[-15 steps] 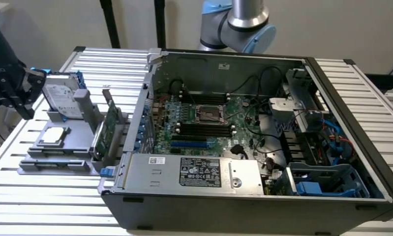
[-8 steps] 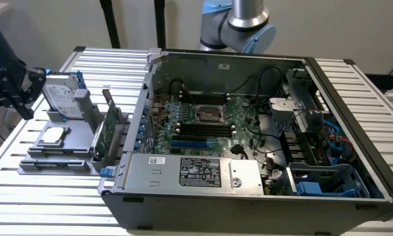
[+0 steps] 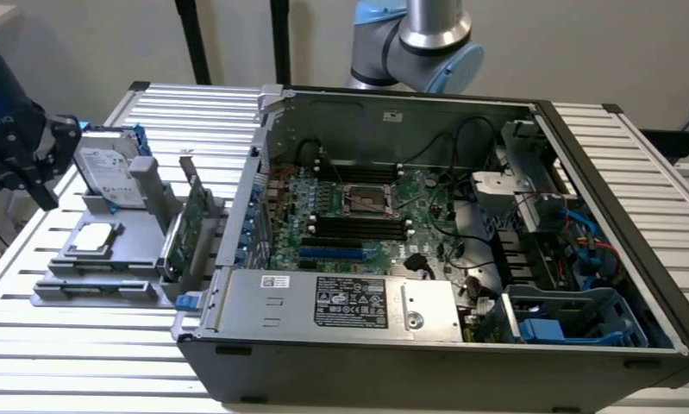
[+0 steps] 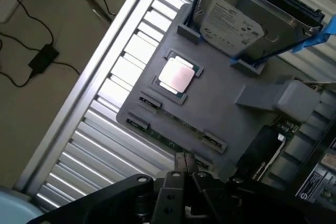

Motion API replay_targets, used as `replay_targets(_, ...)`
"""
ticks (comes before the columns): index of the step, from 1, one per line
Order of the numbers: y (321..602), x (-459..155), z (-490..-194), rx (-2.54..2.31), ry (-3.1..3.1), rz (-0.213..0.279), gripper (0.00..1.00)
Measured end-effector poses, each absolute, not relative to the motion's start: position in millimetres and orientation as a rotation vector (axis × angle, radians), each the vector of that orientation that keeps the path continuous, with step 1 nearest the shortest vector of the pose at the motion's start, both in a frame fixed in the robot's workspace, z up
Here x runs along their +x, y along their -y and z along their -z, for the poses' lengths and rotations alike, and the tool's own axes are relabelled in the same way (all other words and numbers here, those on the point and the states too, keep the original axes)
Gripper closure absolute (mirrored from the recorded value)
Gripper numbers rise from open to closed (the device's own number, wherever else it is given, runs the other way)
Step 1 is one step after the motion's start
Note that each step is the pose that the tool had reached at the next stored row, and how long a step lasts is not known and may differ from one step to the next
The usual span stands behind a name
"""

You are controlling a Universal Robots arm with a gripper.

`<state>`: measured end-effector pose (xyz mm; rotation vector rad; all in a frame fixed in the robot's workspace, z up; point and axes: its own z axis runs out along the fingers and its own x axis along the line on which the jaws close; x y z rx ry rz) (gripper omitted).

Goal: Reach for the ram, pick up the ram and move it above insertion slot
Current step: 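Pick up the ram and move it above insertion slot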

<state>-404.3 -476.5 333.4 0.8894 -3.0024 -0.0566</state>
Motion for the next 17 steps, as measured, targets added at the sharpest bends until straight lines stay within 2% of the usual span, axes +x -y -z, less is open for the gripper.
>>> replay_targets(17,476.5,-404.3,-333.5,1.347,2.843,0.044,0.89)
